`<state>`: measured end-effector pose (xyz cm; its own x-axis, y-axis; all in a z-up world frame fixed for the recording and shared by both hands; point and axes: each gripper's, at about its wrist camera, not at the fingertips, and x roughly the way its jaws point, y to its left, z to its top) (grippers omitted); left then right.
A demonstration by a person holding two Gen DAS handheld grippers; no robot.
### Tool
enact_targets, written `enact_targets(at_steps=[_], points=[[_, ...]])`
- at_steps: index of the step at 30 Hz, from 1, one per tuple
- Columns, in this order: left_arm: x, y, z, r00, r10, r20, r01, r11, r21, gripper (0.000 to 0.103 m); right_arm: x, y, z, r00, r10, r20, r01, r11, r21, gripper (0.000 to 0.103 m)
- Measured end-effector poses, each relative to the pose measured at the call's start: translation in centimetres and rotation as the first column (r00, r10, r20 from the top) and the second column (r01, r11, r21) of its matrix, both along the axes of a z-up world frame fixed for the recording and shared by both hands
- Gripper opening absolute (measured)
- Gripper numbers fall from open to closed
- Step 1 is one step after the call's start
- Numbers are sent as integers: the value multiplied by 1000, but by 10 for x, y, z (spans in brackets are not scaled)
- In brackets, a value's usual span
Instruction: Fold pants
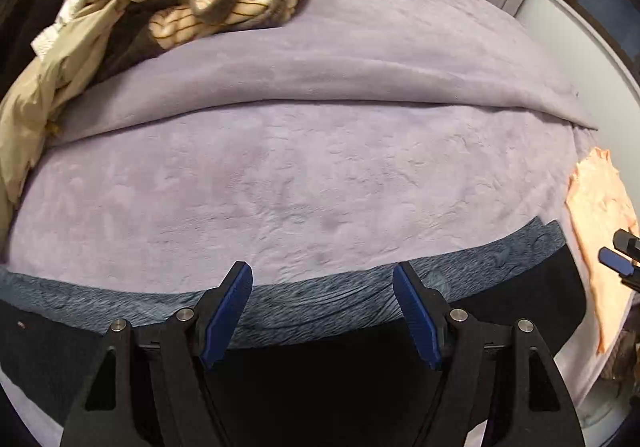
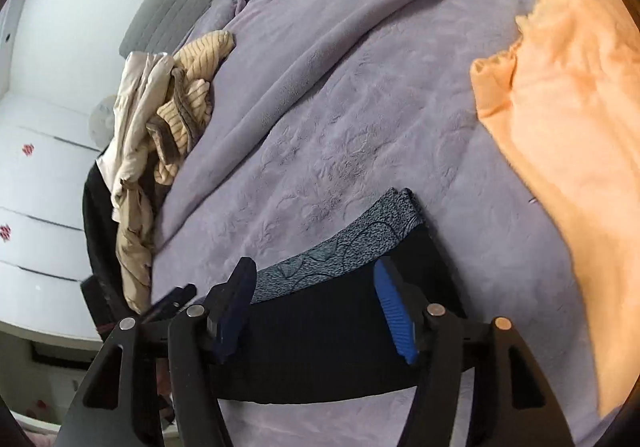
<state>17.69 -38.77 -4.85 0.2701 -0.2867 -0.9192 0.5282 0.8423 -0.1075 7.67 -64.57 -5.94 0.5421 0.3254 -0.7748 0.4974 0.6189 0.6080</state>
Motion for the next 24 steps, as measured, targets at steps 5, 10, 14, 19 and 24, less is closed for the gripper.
enact_targets(at_steps=[5,10,14,19,24], points=[[-27,33,-19,999,28,-30,-25,996,89,74,-67,-3,-25,979,-148,-140,137,987,-87,61],[-47,45,-49,991,58,-120,-42,990,133,74,-91,-4,-71,956,-238,-171,255,964,79,29],[-48,43,-49,991,64,-113,-50,991,125,74,-72,-10,-45,975,-217,-48,219,974,49,13],[-41,40,-58,990,87,-109,-69,984,163,74,-58,-13,-54,979,-148,-142,151,988,11,14],[-34,50,-42,994,101,-43,-93,983,158,74,-73,-7,-43,952,-203,-230,164,971,-176,32]])
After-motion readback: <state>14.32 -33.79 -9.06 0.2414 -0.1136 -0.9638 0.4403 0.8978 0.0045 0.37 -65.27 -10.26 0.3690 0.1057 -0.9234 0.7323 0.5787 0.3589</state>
